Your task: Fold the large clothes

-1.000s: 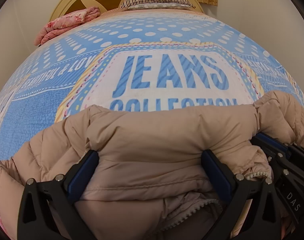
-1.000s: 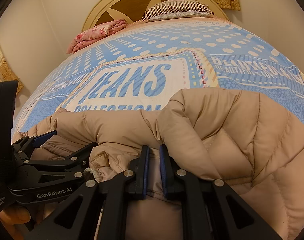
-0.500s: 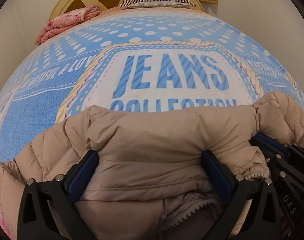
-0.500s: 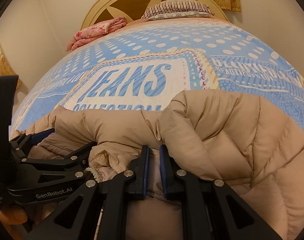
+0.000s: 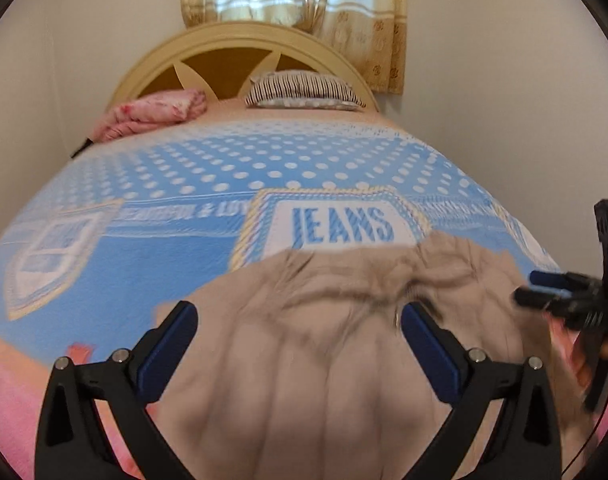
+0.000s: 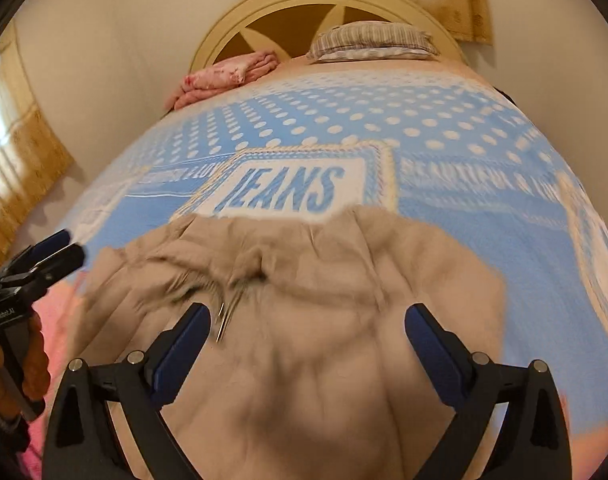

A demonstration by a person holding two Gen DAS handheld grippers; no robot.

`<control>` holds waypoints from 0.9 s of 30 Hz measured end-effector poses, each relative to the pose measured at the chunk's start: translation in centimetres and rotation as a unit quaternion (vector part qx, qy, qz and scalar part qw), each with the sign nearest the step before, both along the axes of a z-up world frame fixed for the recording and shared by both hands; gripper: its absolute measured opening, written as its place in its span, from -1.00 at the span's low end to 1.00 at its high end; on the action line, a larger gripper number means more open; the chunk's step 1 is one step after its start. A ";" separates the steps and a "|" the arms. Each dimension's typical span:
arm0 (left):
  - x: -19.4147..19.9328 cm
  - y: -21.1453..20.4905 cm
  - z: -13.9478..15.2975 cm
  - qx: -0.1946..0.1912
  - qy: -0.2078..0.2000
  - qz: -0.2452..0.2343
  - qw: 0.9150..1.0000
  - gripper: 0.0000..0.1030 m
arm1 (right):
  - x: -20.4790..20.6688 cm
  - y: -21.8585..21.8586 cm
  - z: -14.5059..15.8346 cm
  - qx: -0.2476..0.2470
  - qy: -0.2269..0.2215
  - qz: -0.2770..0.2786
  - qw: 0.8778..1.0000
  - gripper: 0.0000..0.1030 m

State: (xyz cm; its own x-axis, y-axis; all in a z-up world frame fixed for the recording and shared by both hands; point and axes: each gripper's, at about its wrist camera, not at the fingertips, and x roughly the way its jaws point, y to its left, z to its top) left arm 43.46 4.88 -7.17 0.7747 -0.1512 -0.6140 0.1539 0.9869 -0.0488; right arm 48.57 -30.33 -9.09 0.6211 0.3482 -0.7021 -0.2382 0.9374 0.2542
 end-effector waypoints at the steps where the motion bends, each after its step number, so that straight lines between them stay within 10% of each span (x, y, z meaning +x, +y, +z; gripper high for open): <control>1: -1.3 0.5 0.0 0.000 -0.001 -0.004 1.000 1.00 | -2.0 -0.9 -0.1 0.010 0.008 -0.005 1.000 0.90; 13: -21.7 9.1 -6.7 0.000 0.040 0.034 0.999 1.00 | -27.2 -9.8 -3.8 0.011 0.008 -0.144 0.989 0.90; 21: -26.2 11.6 -11.1 -0.059 0.090 0.042 0.993 1.00 | -34.8 -11.7 -6.5 0.027 0.027 -0.168 0.985 0.90; 27: -27.1 10.1 -12.6 -0.080 0.092 0.017 0.992 0.99 | -36.3 -10.1 -8.9 0.056 0.048 -0.146 0.986 0.47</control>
